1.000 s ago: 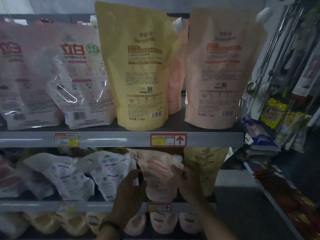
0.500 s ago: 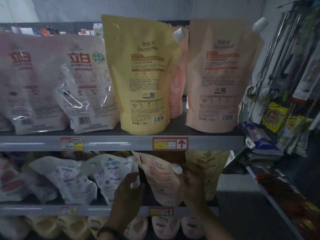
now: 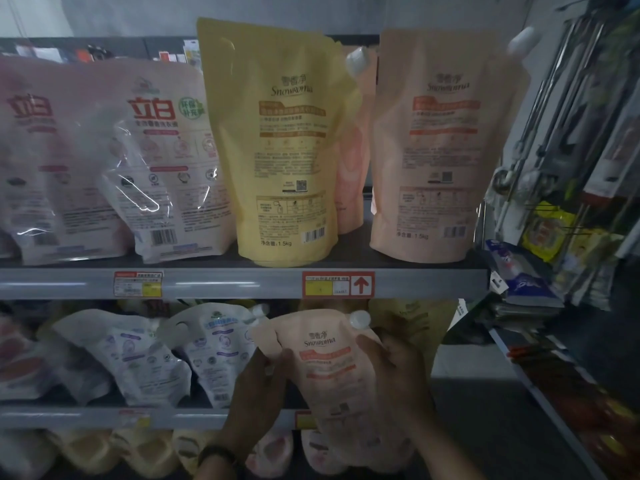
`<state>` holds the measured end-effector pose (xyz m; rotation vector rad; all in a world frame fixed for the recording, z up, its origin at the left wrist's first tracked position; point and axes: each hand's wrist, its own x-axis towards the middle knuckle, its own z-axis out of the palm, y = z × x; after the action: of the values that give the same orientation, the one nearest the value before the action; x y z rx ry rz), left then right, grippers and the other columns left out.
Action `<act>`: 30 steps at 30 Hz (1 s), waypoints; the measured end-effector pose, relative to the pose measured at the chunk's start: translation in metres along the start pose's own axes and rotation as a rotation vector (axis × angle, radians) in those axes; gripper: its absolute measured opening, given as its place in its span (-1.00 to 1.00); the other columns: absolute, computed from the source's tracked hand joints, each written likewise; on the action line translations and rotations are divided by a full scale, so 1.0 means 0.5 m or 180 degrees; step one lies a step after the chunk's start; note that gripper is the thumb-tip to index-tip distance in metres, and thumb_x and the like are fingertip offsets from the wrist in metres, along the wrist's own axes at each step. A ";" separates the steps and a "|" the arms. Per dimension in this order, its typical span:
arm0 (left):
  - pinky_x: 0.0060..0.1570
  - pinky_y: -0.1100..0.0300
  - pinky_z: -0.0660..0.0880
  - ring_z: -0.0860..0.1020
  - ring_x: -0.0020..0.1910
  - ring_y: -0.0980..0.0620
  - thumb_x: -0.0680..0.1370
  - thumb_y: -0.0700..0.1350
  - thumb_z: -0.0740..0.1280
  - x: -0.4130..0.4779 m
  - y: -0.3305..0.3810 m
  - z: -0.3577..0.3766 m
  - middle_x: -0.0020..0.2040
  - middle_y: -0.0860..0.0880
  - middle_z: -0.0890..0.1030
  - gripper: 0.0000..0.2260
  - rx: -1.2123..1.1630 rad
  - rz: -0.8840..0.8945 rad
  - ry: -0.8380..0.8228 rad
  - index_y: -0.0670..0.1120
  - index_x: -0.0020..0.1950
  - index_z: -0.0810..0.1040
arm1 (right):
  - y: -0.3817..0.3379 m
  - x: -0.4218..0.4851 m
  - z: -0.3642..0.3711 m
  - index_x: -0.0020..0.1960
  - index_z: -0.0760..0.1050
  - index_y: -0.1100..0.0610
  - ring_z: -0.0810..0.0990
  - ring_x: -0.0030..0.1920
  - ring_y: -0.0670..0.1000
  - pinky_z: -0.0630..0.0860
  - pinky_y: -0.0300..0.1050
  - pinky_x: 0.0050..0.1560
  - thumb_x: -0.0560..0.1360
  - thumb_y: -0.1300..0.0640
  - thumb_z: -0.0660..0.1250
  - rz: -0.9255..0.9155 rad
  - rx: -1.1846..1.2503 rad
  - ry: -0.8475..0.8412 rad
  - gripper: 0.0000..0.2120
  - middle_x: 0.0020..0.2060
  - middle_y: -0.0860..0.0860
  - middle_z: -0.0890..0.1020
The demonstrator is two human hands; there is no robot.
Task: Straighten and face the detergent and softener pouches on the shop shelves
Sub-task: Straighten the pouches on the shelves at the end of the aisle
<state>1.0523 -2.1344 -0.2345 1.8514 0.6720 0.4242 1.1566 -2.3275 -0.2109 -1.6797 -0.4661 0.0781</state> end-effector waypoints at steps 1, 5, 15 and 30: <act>0.15 -0.10 0.67 0.71 0.05 0.08 0.69 0.16 0.28 -0.001 -0.006 0.002 0.06 0.12 0.74 -0.80 -0.0159 0.0006 -0.0012 0.11 0.18 0.61 | -0.002 -0.003 -0.003 0.03 0.69 -0.05 0.70 -0.03 -0.26 0.53 -0.44 -0.14 0.68 0.08 0.34 -0.0013 -0.0009 -0.0014 -0.85 -0.08 -0.28 0.75; -0.17 0.13 0.70 0.76 -0.11 -0.01 0.72 -0.07 0.29 -0.021 0.001 -0.001 -0.13 -0.01 0.78 -0.76 -0.0639 0.0050 0.0059 -0.12 -0.02 0.68 | -0.016 -0.014 -0.010 0.03 0.69 -0.11 0.71 -0.04 -0.27 0.53 -0.47 -0.13 0.66 0.07 0.36 -0.0075 -0.0079 -0.0071 -0.86 -0.09 -0.31 0.75; -0.25 0.07 0.60 0.67 -0.25 0.00 0.62 0.17 0.32 -0.028 0.055 -0.032 -0.26 -0.07 0.70 -0.62 -0.0838 0.0679 0.0594 -0.09 -0.21 0.60 | -0.106 0.005 -0.030 -0.06 0.73 -0.02 0.74 -0.10 -0.09 0.62 -0.18 -0.09 0.64 0.09 0.41 -0.0248 -0.0012 -0.0066 -0.85 -0.16 -0.10 0.78; -0.35 -0.15 0.63 0.64 -0.30 -0.16 0.65 -0.01 0.38 0.005 0.247 -0.118 -0.21 -0.25 0.66 -0.65 -0.1263 0.1740 0.0528 -0.30 -0.11 0.60 | -0.270 0.066 -0.063 -0.11 0.70 0.11 0.75 -0.15 0.03 0.67 -0.01 -0.12 0.64 0.00 0.35 -0.1043 0.0194 0.0244 -0.74 -0.22 0.00 0.75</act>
<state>1.0510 -2.1231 -0.0980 1.6054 0.1536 1.0003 1.1620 -2.3335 -0.0683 -1.5218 -0.6680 -0.2095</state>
